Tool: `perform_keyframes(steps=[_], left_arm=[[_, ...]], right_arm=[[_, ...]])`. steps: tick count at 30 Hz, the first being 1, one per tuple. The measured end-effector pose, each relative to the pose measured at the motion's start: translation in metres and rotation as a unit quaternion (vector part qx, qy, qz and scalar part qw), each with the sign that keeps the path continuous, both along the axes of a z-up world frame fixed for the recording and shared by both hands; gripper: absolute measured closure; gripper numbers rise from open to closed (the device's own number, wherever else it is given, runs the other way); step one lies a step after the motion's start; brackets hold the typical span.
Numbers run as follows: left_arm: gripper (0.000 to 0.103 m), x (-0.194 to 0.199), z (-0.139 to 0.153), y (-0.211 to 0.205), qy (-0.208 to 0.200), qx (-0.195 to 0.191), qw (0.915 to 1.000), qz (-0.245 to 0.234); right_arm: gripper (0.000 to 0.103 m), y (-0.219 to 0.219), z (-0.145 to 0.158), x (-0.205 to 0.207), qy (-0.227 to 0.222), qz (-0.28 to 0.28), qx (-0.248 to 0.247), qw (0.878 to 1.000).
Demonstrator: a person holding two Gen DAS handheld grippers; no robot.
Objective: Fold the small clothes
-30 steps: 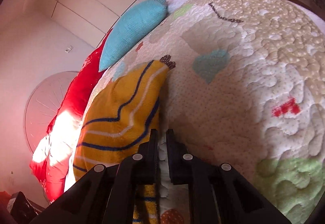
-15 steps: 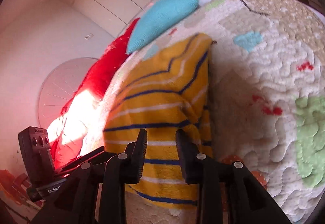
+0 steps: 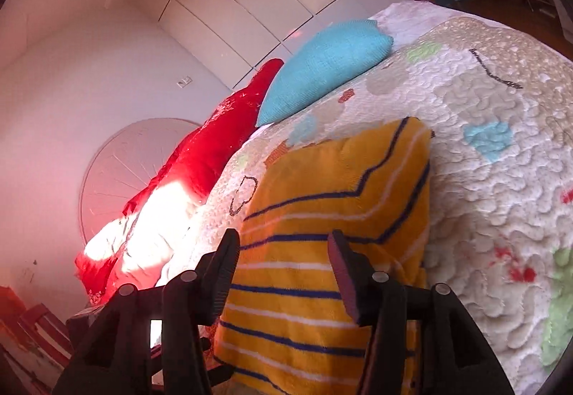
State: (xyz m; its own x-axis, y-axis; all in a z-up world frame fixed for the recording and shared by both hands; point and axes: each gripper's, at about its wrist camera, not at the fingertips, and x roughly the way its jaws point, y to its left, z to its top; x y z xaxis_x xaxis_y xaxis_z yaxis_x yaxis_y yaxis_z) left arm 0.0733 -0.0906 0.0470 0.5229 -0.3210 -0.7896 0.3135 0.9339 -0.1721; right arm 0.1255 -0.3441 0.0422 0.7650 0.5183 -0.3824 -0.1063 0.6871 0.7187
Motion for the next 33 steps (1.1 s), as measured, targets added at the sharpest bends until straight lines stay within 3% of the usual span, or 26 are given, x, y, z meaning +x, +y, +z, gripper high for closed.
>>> perform_keyframes(steps=[2, 4, 7, 9, 12, 16, 19, 23, 27, 33], left_arm=[[0.025, -0.009, 0.012, -0.001, -0.037, 0.017, 0.9991, 0.008], [0.021, -0.021, 0.029, -0.002, -0.096, 0.04, 0.9942, 0.026], [0.001, -0.041, 0.052, 0.0, -0.203, 0.072, 0.9741, 0.068], [0.001, -0.051, 0.063, 0.003, -0.246, 0.072, 0.9622, 0.091], [0.001, -0.058, 0.073, 0.007, -0.266, 0.055, 0.9581, 0.091], [0.0, -0.063, 0.087, 0.003, -0.283, 0.069, 0.9523, 0.09], [0.0, -0.067, 0.091, -0.001, -0.274, 0.076, 0.9544, 0.091], [0.0, -0.048, 0.068, -0.015, -0.2, 0.133, 0.9665, 0.091], [0.0, -0.04, 0.042, -0.019, -0.141, 0.133, 0.9785, 0.071], [0.0, -0.036, 0.025, -0.023, -0.104, 0.134, 0.9835, 0.063]], right_arm=[[0.039, 0.004, -0.022, 0.015, 0.042, 0.0, -0.005, 0.999], [0.042, 0.002, -0.033, 0.012, 0.044, -0.01, -0.016, 0.999], [0.042, 0.002, -0.019, -0.002, 0.041, -0.016, -0.051, 0.998], [0.039, -0.001, -0.005, -0.017, 0.033, -0.045, -0.094, 0.994], [0.038, -0.01, 0.01, -0.038, 0.036, -0.083, -0.134, 0.987], [0.033, -0.013, 0.033, -0.065, 0.03, -0.089, -0.151, 0.984], [0.025, -0.005, 0.035, -0.087, 0.027, -0.095, -0.178, 0.979], [0.025, 0.003, 0.012, -0.095, 0.052, -0.114, -0.21, 0.97], [0.025, -0.001, -0.011, -0.087, 0.075, -0.111, -0.204, 0.97], [0.025, -0.002, -0.025, -0.085, 0.079, -0.121, -0.216, 0.966]])
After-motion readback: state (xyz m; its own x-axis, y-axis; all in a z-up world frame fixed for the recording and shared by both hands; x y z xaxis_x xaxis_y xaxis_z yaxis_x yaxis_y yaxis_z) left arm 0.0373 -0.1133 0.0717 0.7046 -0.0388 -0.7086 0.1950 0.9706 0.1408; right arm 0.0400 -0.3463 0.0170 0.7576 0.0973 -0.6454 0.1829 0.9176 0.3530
